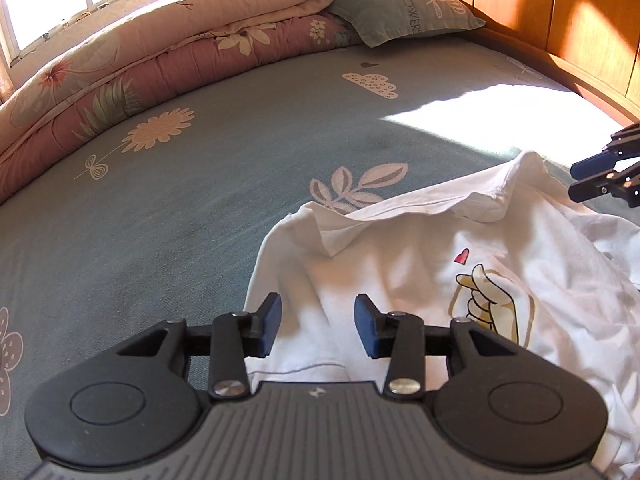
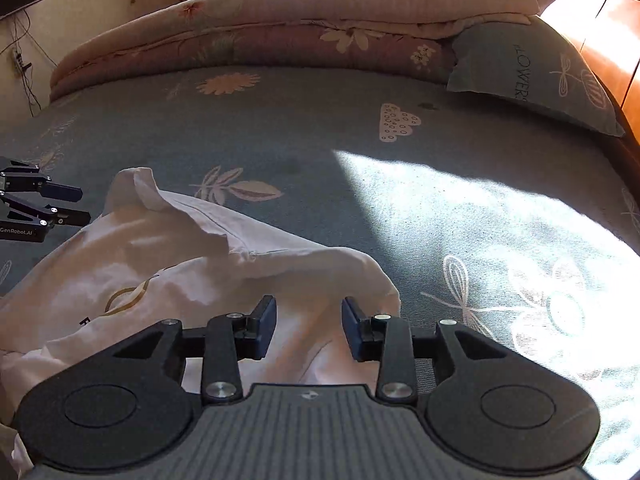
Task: Fold clothes
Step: 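Open both grippers and release the shirt at the collar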
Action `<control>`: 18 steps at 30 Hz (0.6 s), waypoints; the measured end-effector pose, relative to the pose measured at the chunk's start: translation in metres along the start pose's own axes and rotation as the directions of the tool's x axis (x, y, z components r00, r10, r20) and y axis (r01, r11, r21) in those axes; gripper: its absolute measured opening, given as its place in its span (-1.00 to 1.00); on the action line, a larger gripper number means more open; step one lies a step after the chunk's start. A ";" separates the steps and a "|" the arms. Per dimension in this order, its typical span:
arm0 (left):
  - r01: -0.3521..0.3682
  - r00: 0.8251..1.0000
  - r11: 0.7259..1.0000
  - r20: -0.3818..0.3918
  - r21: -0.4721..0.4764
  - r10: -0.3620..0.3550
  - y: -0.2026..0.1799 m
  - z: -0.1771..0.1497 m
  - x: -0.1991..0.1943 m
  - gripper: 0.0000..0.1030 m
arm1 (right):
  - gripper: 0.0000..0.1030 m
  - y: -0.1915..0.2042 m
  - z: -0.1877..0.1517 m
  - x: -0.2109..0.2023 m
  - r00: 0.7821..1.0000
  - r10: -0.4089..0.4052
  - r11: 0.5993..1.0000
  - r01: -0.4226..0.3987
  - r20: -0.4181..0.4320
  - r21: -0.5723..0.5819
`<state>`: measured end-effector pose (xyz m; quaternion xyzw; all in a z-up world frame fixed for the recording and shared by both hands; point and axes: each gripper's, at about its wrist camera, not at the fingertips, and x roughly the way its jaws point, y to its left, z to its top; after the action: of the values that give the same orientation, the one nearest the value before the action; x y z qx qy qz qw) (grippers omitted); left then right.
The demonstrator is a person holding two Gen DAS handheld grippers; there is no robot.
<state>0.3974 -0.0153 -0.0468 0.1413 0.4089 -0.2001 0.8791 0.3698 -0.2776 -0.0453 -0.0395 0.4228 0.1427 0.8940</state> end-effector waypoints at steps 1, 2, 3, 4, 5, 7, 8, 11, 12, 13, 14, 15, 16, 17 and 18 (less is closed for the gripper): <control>0.021 1.000 1.000 -0.002 -0.005 -0.021 -0.001 0.002 0.003 -0.19 | -0.20 0.005 0.001 0.006 1.000 0.006 1.000 -0.007 -0.016 -0.015; 0.053 0.999 0.998 -0.007 -0.018 -0.053 -0.001 0.004 0.009 -0.19 | -0.20 0.009 0.002 0.012 1.000 0.003 1.000 -0.004 -0.025 -0.028; 0.074 0.997 0.997 -0.009 -0.027 -0.074 0.000 0.007 0.018 -0.19 | -0.20 0.014 0.003 0.022 0.999 0.009 0.999 -0.010 -0.040 -0.043; 0.094 0.995 0.995 -0.012 -0.036 -0.094 0.001 0.009 0.026 -0.19 | -0.20 0.018 0.005 0.033 0.998 0.017 0.998 -0.020 -0.055 -0.055; 0.109 0.993 0.993 -0.033 -0.055 -0.111 0.004 0.013 0.039 -0.19 | -0.21 0.020 0.008 0.044 0.997 0.021 0.998 -0.026 -0.070 -0.065; 0.116 0.991 0.990 -0.052 -0.086 -0.120 0.011 0.019 0.062 -0.19 | -0.21 0.020 0.016 0.068 0.993 0.021 0.996 -0.030 -0.114 -0.079; 0.109 0.992 0.989 -0.052 -0.098 -0.114 0.015 0.022 0.073 -0.20 | -0.22 0.019 0.020 0.081 0.991 0.017 0.996 -0.028 -0.133 -0.084; 0.082 0.996 0.986 -0.011 -0.143 -0.084 0.028 0.036 0.093 -0.20 | -0.22 0.010 0.039 0.098 0.996 0.005 0.997 -0.011 -0.089 -0.070; 0.082 0.996 0.984 -0.003 -0.159 -0.084 0.031 0.039 0.099 -0.20 | -0.24 0.005 0.046 0.102 0.998 -0.001 0.999 -0.003 -0.067 -0.049; 0.083 0.997 0.981 0.005 -0.176 -0.083 0.034 0.043 0.105 -0.19 | -0.24 -0.002 0.055 0.107 0.999 -0.002 1.000 0.001 -0.045 -0.017; 0.083 0.997 0.978 0.013 -0.193 -0.082 0.037 0.047 0.112 -0.19 | -0.24 -0.007 0.060 0.113 0.999 -0.006 1.000 0.006 -0.036 0.003; 0.083 0.997 0.975 0.020 -0.208 -0.080 0.039 0.050 0.118 -0.19 | -0.23 -0.009 0.063 0.118 0.999 -0.025 1.000 0.026 -0.031 0.017; 0.065 0.998 0.978 0.012 -0.200 -0.064 0.037 0.051 0.122 -0.19 | -0.22 -0.011 0.066 0.124 0.999 -0.041 0.999 0.042 -0.028 0.030; 0.060 0.998 0.980 0.009 -0.192 -0.060 0.035 0.051 0.121 -0.19 | -0.21 -0.012 0.066 0.129 0.999 -0.044 0.998 0.045 -0.032 0.036; 0.055 0.998 0.981 0.005 -0.184 -0.055 0.033 0.052 0.120 -0.19 | -0.21 -0.013 0.066 0.131 0.999 -0.042 0.998 0.044 -0.034 0.038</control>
<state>0.5176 -0.0355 -0.1048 0.0481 0.4294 -0.1857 0.8825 0.5015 -0.2479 -0.1042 -0.0336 0.4395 0.1146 0.8903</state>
